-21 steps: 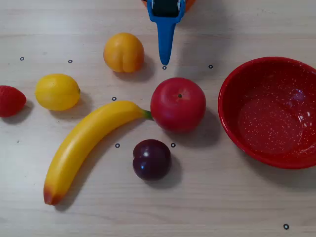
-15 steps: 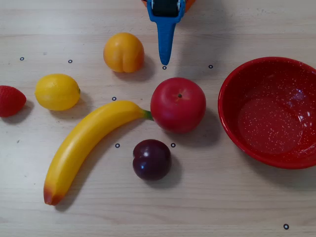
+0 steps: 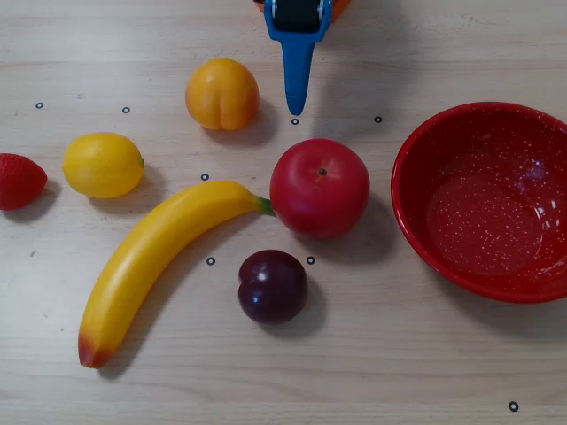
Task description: Put the lemon in the red bowl.
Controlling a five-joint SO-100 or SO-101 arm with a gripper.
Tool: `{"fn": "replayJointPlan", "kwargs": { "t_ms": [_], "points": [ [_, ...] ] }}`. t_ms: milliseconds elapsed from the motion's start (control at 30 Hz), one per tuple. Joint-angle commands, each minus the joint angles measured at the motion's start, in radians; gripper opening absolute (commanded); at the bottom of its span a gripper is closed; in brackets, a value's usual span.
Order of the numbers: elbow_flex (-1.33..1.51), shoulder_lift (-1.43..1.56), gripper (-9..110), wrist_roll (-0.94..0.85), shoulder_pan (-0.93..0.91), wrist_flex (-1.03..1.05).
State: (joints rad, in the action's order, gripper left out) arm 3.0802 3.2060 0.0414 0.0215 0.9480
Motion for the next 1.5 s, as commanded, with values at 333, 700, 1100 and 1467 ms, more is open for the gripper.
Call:
{"fn": "replayJointPlan", "kwargs": {
  "t_ms": [333,700,1100,1467],
  "points": [
    [-0.383,-0.281,0,-0.011,0.023,0.210],
    [-0.784,-0.695,0,0.011,0.164,0.376],
    [-1.493,-1.316,0,0.083,0.301,0.661],
    [-1.930,-1.646,0,0.212,0.408,0.744]
  ]
}}
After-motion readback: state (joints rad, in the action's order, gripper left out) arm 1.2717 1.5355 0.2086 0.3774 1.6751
